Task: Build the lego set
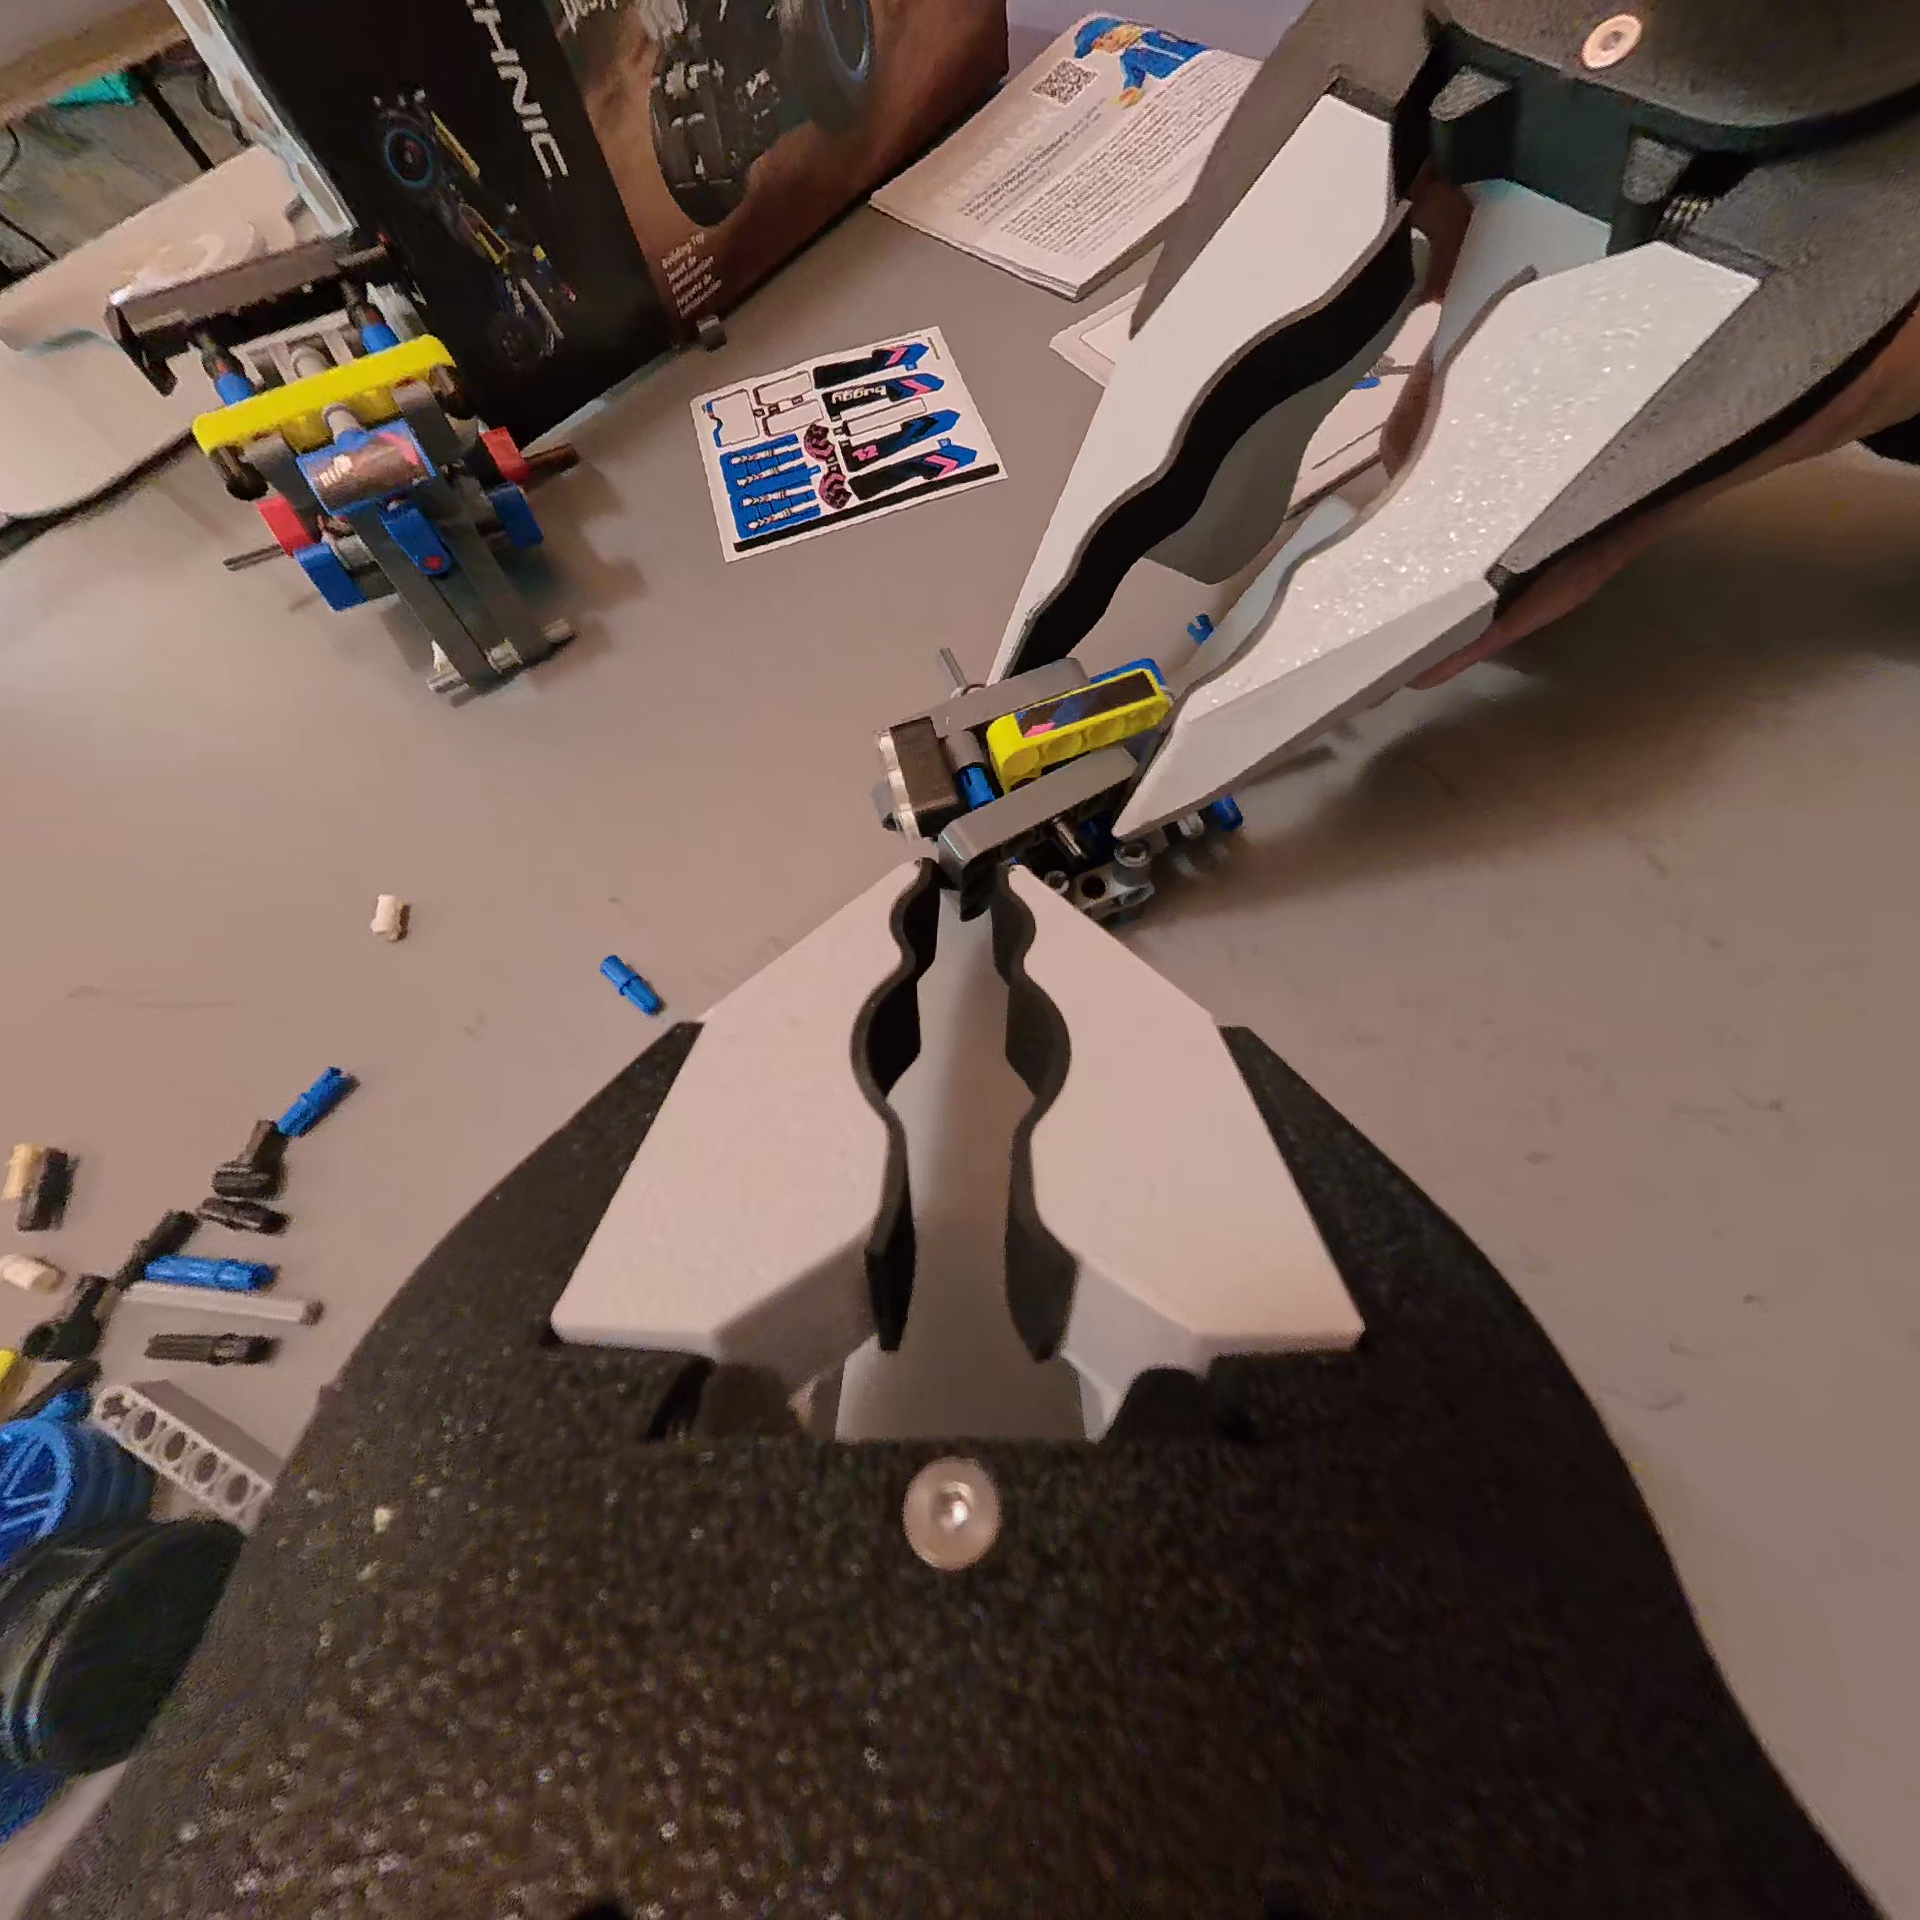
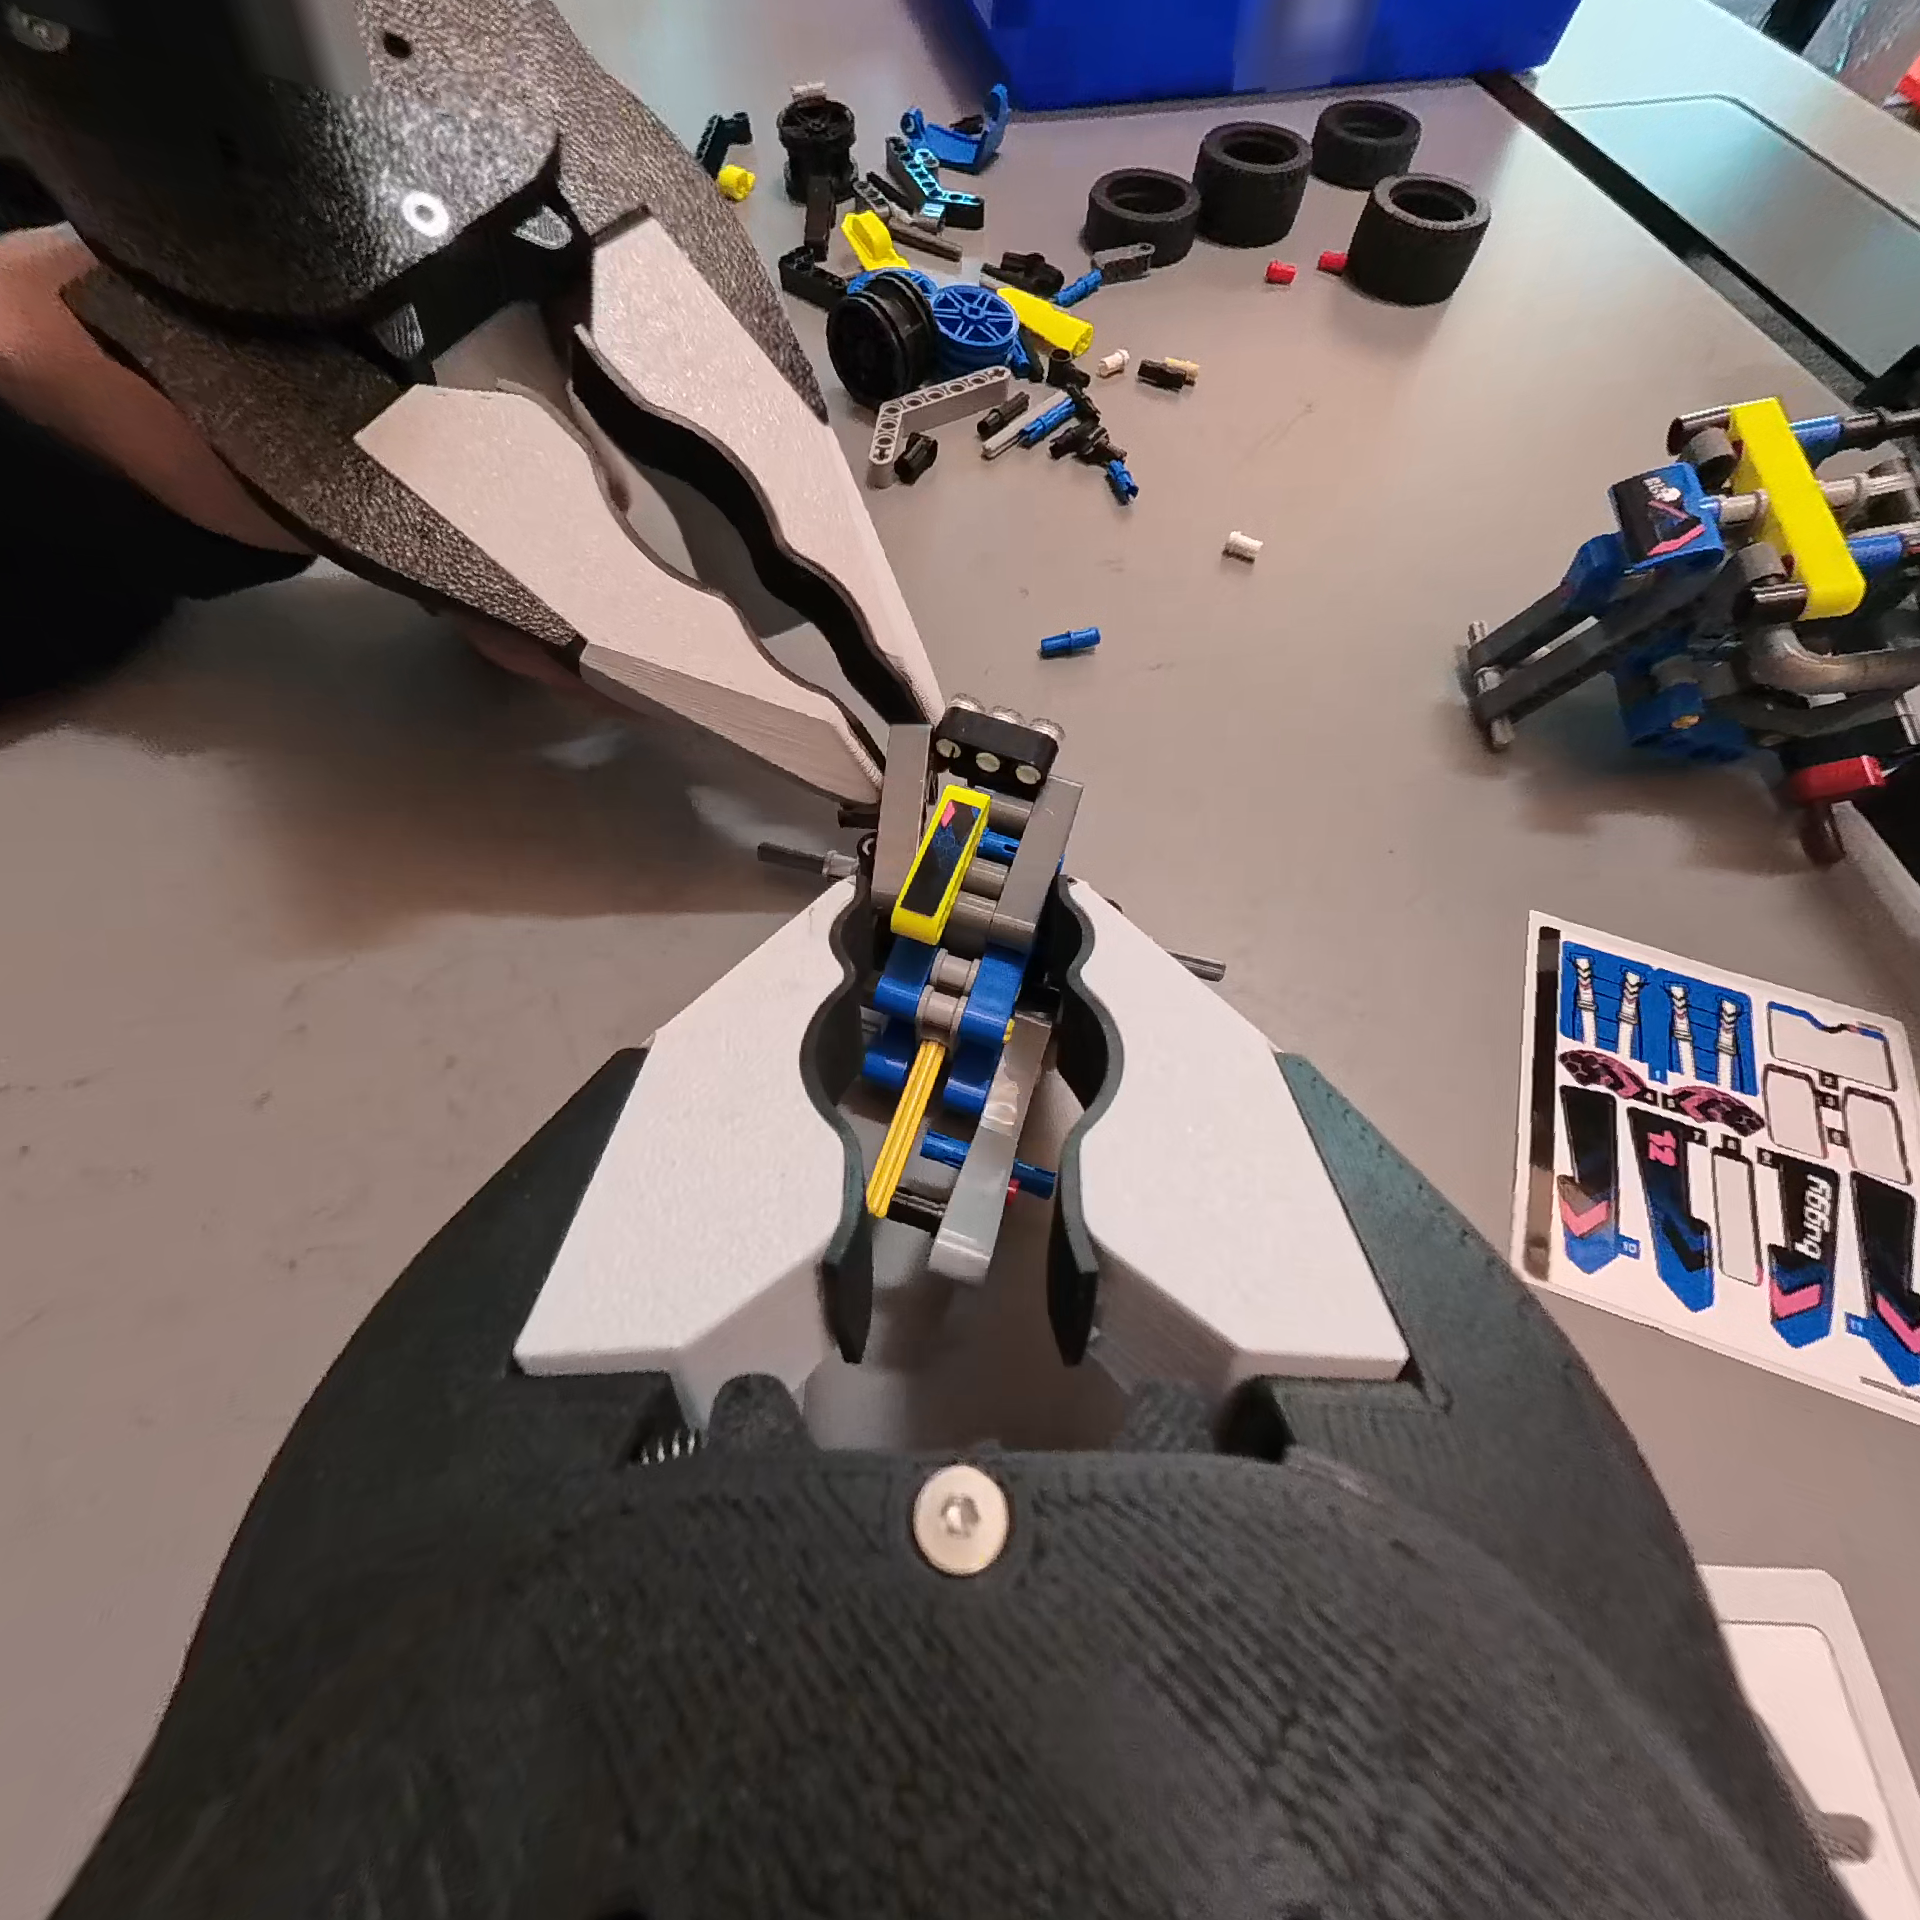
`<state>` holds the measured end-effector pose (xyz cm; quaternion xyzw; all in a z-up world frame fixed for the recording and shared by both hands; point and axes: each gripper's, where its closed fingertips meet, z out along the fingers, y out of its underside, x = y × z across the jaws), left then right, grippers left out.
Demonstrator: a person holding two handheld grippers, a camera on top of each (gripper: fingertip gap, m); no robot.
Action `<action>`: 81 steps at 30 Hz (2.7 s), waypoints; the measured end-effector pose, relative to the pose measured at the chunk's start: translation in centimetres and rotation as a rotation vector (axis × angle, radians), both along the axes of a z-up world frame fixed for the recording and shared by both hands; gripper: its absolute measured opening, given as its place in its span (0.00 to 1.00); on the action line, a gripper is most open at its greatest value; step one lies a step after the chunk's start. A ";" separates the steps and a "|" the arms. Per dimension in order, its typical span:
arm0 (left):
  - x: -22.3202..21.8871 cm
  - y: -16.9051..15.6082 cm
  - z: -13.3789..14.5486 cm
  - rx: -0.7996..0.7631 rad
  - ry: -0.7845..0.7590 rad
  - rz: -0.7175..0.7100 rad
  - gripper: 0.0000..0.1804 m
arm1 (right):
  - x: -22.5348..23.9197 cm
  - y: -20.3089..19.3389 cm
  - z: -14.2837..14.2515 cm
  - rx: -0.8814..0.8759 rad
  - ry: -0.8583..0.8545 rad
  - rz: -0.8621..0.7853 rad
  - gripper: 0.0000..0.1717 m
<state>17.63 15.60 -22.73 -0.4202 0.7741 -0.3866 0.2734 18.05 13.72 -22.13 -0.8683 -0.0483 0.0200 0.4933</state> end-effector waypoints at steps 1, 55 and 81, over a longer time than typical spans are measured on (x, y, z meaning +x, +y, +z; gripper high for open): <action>0.0 -0.1 -0.1 -0.005 0.008 0.001 0.04 | 0.0 0.0 0.0 0.002 -0.014 0.005 0.18; -3.7 -2.9 1.7 -0.103 0.019 -0.664 0.17 | -3.9 -3.5 0.0 0.004 -0.014 0.376 0.18; -4.1 -4.5 -0.2 -0.101 0.130 -0.623 0.29 | -4.3 -3.7 0.0 0.001 -0.002 0.400 0.17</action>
